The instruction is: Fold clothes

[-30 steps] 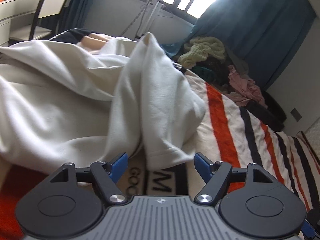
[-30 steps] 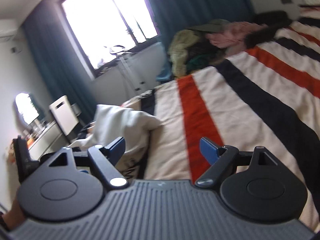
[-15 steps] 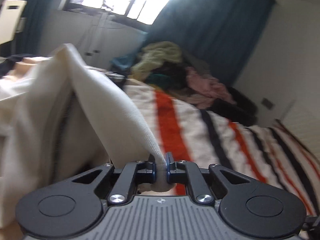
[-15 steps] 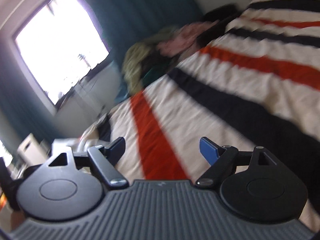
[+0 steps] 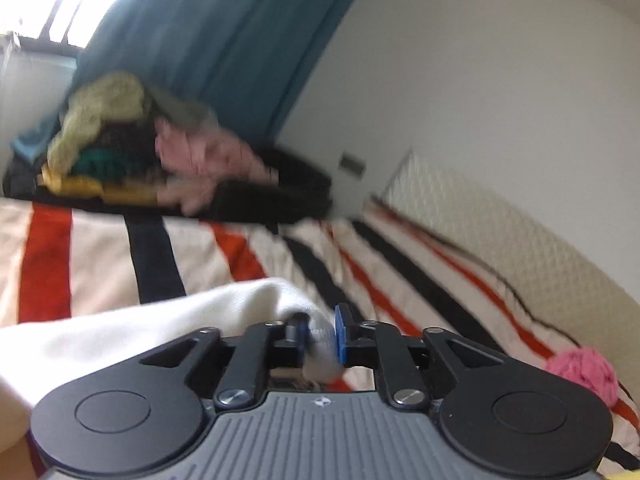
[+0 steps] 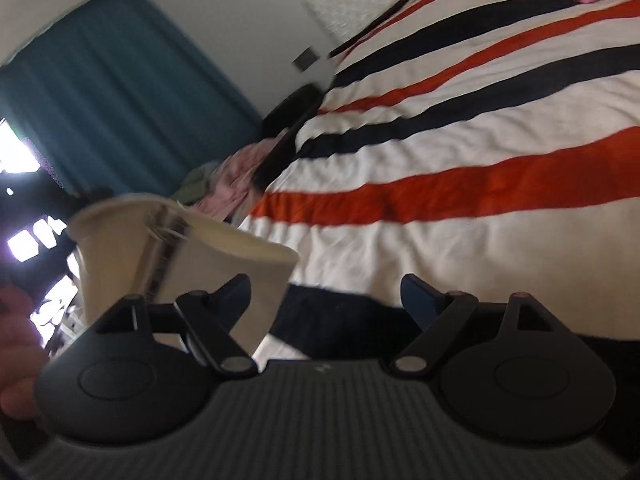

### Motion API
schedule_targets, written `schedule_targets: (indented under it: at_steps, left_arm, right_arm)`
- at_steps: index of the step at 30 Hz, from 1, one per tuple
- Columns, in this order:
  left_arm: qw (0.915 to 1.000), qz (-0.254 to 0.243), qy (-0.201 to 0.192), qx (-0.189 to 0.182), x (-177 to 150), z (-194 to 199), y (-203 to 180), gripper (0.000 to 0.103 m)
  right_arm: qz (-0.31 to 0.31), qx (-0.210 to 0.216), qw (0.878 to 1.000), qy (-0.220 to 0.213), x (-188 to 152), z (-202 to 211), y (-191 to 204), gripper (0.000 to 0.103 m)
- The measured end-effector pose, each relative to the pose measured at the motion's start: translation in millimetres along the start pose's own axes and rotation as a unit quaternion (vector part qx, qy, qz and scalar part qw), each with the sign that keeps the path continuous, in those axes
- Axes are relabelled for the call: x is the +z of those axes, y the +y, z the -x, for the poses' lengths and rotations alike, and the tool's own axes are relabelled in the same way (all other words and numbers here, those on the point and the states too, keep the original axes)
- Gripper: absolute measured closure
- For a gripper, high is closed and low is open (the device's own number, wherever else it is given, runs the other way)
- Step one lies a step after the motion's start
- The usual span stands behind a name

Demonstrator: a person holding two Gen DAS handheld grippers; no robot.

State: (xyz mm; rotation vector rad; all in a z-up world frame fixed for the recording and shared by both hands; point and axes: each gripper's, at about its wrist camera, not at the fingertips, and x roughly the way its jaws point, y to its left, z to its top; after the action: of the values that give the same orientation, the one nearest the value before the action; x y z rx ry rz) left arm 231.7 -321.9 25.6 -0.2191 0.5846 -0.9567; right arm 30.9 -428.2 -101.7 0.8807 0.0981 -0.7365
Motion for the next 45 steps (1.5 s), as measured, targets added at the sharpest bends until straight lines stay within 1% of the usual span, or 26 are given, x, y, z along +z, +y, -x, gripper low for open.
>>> schedule_targets:
  at_steps: [1, 2, 3, 4, 5, 6, 7, 9, 10, 12, 15, 17, 19, 20, 23, 26, 30, 33, 37, 38, 39, 41, 42, 43, 44, 45]
  left_arm:
    - [0.9999, 0.003, 0.015, -0.001, -6, -3, 3, 0.080]
    - [0.9997, 0.000, 0.022, 0.003, -14, 0, 6, 0.070]
    - [0.9996, -0.002, 0.029, 0.007, -22, 4, 10, 0.057]
    - [0.9993, -0.001, 0.033, 0.015, -29, 12, 13, 0.051]
    - [0.9990, 0.007, 0.038, 0.022, -36, 22, 17, 0.041]
    - [0.9986, 0.015, 0.042, 0.028, -43, 33, 21, 0.036]
    - [0.9984, 0.023, 0.042, 0.029, -49, 49, 25, 0.035]
    - [0.9973, 0.033, 0.040, 0.052, -61, 84, 36, 0.027]
    - [0.9964, 0.037, 0.038, 0.066, -67, 102, 43, 0.026]
    - [0.9929, 0.040, 0.030, 0.108, -80, 143, 58, 0.024]
    - [0.9837, 0.058, 0.015, 0.170, -101, 200, 87, 0.023]
    - [0.9756, 0.077, 0.004, 0.206, -115, 231, 109, 0.023]
    - [0.9630, 0.093, -0.002, 0.253, -125, 257, 132, 0.023]
    - [0.9585, 0.093, -0.008, 0.269, -129, 268, 139, 0.023]
    - [0.9506, 0.084, -0.033, 0.297, -141, 294, 154, 0.023]
    - [0.9425, 0.102, -0.056, 0.313, -151, 311, 173, 0.023]
    - [0.9399, 0.142, -0.061, 0.304, -160, 319, 200, 0.023]
    - [0.9366, 0.151, -0.066, 0.309, -162, 322, 213, 0.023]
    - [0.9331, 0.161, -0.086, 0.310, -169, 321, 229, 0.023]
    - [0.9301, 0.163, -0.093, 0.315, -169, 322, 231, 0.023]
    - [0.9233, 0.149, -0.108, 0.337, -167, 321, 232, 0.024]
    - [0.9072, 0.121, -0.137, 0.379, -164, 320, 232, 0.023]
    - [0.8978, 0.107, -0.151, 0.400, -162, 320, 232, 0.023]
    - [0.8893, 0.095, -0.165, 0.416, -161, 320, 233, 0.023]
    - [0.8863, 0.091, -0.179, 0.417, -159, 322, 234, 0.023]
    - [0.8837, 0.090, -0.191, 0.418, -158, 323, 235, 0.023]
  right_arm:
    - [-0.005, -0.003, 1.000, -0.003, 1, 0, -3, 0.018]
    - [-0.009, -0.005, 1.000, -0.005, 2, 0, -5, 0.018]
    - [-0.009, -0.002, 1.000, -0.003, 2, 0, -6, 0.018]
    - [-0.010, 0.001, 1.000, -0.001, 2, 0, -7, 0.018]
    - [-0.010, 0.003, 1.000, 0.001, 2, 0, -8, 0.018]
    - [-0.011, 0.006, 1.000, 0.003, 3, 0, -9, 0.018]
    - [-0.011, 0.008, 1.000, 0.005, 3, 0, -10, 0.018]
    - [-0.013, 0.018, 1.000, 0.006, 4, 2, -11, 0.018]
    - [-0.014, 0.023, 1.000, 0.005, 4, 3, -11, 0.018]
    - [-0.014, 0.031, 0.999, 0.011, 5, 5, -9, 0.018]
    - [-0.017, 0.049, 0.998, 0.039, 8, 6, -4, 0.018]
    - [-0.015, 0.068, 0.996, 0.059, 9, 9, -1, 0.018]
    - [0.004, 0.089, 0.993, 0.075, 7, 12, 5, 0.019]
    - [0.014, 0.097, 0.992, 0.083, 6, 11, 9, 0.019]
    - [0.026, 0.132, 0.984, 0.117, 0, 3, 22, 0.020]
    - [0.010, 0.154, 0.973, 0.171, -3, -22, 37, 0.021]
    - [0.020, 0.137, 0.968, 0.208, -6, -69, 62, 0.021]
    - [0.037, 0.094, 0.973, 0.207, -8, -110, 77, 0.021]
    - [0.036, 0.042, 0.976, 0.212, -12, -170, 91, 0.022]
    - [0.037, 0.027, 0.976, 0.214, -14, -184, 94, 0.032]
    - [0.039, 0.005, 0.975, 0.219, -15, -197, 95, 0.039]
    - [0.043, -0.042, 0.971, 0.232, -17, -223, 96, 0.069]
    - [0.053, -0.059, 0.969, 0.233, -16, -232, 99, 0.075]
    - [0.069, -0.068, 0.968, 0.230, -15, -237, 104, 0.085]
    - [0.081, -0.072, 0.969, 0.222, -13, -239, 108, 0.091]
    - [0.091, -0.075, 0.969, 0.215, -10, -241, 112, 0.093]
